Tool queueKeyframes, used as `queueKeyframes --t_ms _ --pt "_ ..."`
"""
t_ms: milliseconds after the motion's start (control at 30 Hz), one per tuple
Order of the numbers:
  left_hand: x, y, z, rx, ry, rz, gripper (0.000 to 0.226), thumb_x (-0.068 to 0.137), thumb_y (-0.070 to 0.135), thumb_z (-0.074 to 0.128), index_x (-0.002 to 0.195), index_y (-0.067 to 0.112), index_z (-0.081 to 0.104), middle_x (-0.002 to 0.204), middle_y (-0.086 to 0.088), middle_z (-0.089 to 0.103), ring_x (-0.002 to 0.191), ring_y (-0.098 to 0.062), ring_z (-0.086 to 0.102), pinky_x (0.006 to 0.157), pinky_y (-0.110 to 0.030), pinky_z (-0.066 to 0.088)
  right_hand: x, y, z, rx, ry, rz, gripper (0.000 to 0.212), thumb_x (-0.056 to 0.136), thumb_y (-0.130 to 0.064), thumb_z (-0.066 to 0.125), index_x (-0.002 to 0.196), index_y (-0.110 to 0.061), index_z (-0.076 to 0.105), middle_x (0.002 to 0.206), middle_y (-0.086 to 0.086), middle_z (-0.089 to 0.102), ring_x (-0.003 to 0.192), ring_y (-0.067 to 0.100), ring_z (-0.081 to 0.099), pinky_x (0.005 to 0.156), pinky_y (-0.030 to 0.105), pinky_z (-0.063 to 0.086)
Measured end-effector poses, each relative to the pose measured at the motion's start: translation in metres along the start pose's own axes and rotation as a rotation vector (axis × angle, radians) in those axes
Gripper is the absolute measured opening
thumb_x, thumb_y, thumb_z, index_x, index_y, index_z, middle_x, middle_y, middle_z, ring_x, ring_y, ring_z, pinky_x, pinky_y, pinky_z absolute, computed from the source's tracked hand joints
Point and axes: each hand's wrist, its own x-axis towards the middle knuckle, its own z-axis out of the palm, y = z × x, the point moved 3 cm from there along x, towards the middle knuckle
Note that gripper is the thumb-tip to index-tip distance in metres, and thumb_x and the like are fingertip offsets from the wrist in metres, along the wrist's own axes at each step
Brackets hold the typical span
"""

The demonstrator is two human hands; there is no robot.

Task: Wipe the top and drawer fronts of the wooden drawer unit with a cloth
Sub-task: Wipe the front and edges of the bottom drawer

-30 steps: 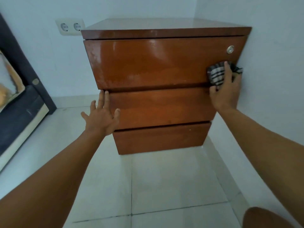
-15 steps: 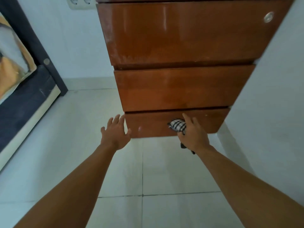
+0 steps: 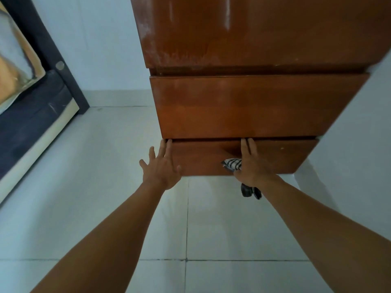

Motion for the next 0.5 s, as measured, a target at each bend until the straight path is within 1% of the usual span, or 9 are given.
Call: queueKeyframes --t_ms 67,133,167,233,333,433,500 --pt "0.001 0.003 0.002 -0.007 0.036 -0.004 0.091 0.096 0.058 0.049 0.164 0.028 -0.004 0.172 0.000 0.003 0.155 -0.037 0.016 0.116 -0.069 0.024 0.001 0.001 0.002 0.002 -0.015 0.004 0.117 0.088 -0.029 0.074 0.158 -0.025 -0.019 0.165 -0.003 -0.027 0.137 0.034 0.044 0.104 0.042 0.049" --pt "0.002 0.007 0.002 0.005 0.051 -0.005 0.091 0.093 0.059 0.051 0.163 0.029 0.000 0.171 -0.002 0.005 0.154 -0.037 0.019 0.115 -0.070 0.024 0.002 0.002 0.002 -0.009 -0.012 -0.001 0.116 0.088 -0.027 0.074 0.159 -0.026 -0.018 0.165 -0.002 -0.026 0.136 0.035 0.044 0.103 0.042 0.050" --pt "0.002 0.010 0.002 0.001 0.056 -0.010 0.091 0.093 0.060 0.052 0.163 0.030 0.003 0.170 -0.002 0.007 0.155 -0.037 0.016 0.115 -0.071 0.022 0.003 0.003 0.001 -0.010 0.004 -0.012 0.115 0.087 -0.027 0.074 0.160 -0.025 -0.014 0.166 -0.001 -0.023 0.137 0.035 0.043 0.104 0.043 0.049" --pt "0.004 0.013 0.000 -0.023 0.059 -0.022 0.089 0.091 0.060 0.054 0.161 0.029 0.008 0.170 -0.003 0.010 0.158 -0.039 0.005 0.116 -0.074 0.016 0.004 0.004 -0.001 0.041 0.031 -0.029 0.110 0.086 -0.028 0.075 0.161 -0.024 -0.005 0.166 0.000 -0.018 0.141 0.036 0.038 0.107 0.043 0.046" --pt "0.004 0.013 -0.001 -0.044 0.035 -0.013 0.089 0.090 0.059 0.055 0.160 0.028 0.010 0.170 -0.002 0.009 0.158 -0.041 -0.011 0.114 -0.077 0.011 0.003 0.003 -0.004 0.103 0.029 -0.021 0.105 0.085 -0.027 0.076 0.161 -0.024 0.003 0.167 -0.001 -0.014 0.143 0.035 0.036 0.106 0.043 0.047" --pt "0.003 0.009 -0.004 -0.068 0.017 0.023 0.084 0.090 0.055 0.057 0.157 0.026 0.016 0.167 0.000 0.011 0.157 -0.040 -0.014 0.114 -0.080 0.010 -0.001 0.001 -0.007 0.124 0.021 -0.016 0.101 0.086 -0.023 0.075 0.160 -0.024 0.007 0.169 0.001 -0.012 0.144 0.035 0.036 0.103 0.040 0.044" --pt "0.002 0.008 -0.007 -0.084 0.006 0.044 0.080 0.091 0.052 0.058 0.155 0.025 0.020 0.165 0.001 0.014 0.158 -0.039 -0.014 0.114 -0.080 0.009 -0.003 0.002 -0.012 0.107 0.008 -0.031 0.098 0.085 -0.023 0.075 0.159 -0.024 0.011 0.170 0.001 -0.009 0.145 0.035 0.036 0.103 0.041 0.043"
